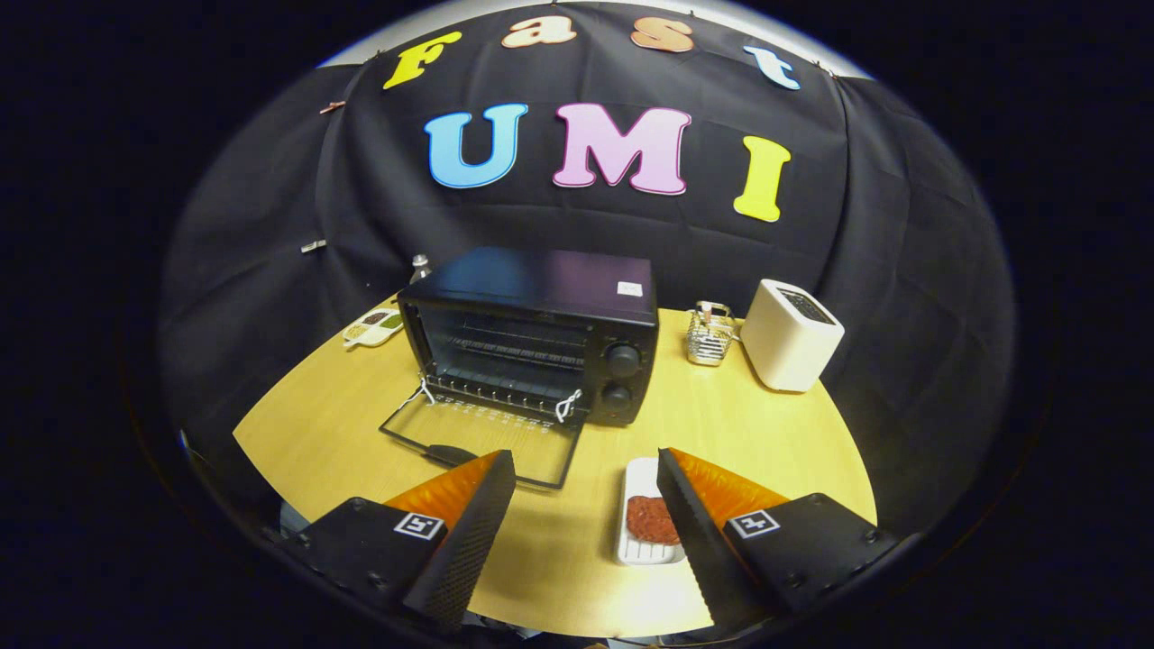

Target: Open the toaster oven, put the food inside, and close the toaster oven door.

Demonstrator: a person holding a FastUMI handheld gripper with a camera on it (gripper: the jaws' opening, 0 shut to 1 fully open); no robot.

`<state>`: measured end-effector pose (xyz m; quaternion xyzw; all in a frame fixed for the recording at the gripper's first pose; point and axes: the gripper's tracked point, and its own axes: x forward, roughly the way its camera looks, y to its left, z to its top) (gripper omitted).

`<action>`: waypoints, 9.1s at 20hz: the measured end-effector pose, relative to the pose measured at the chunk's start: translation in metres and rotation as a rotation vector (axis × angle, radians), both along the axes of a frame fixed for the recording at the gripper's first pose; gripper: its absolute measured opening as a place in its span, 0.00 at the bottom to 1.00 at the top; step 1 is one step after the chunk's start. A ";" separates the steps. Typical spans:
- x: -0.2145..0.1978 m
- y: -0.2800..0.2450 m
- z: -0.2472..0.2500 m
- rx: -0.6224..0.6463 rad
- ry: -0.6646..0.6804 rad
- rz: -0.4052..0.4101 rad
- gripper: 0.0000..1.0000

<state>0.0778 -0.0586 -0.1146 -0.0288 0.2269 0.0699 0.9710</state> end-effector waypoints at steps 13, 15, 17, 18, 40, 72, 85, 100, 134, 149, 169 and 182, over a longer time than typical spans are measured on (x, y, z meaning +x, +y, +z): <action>0.025 -0.117 -0.093 0.211 0.290 -0.011 0.96; 0.024 -0.120 -0.105 0.267 0.347 -0.001 0.95; 0.024 -0.119 -0.115 0.318 0.388 0.017 0.88; 0.022 -0.119 -0.121 0.334 0.411 0.024 0.87; 0.010 -0.109 -0.127 0.583 0.553 -0.004 0.13; 0.123 0.113 -0.053 0.817 0.078 -0.195 0.13; 0.197 0.141 -0.084 0.843 -0.043 -0.330 0.13; 0.184 0.136 -0.090 0.442 -0.090 -0.246 0.81; 0.008 0.151 -0.168 0.016 0.301 -0.108 1.00; 0.027 0.157 -0.161 0.033 0.286 -0.088 1.00; 0.103 0.148 0.080 0.147 -0.135 -0.038 0.98; -0.010 0.002 0.189 0.168 -0.394 -0.224 0.98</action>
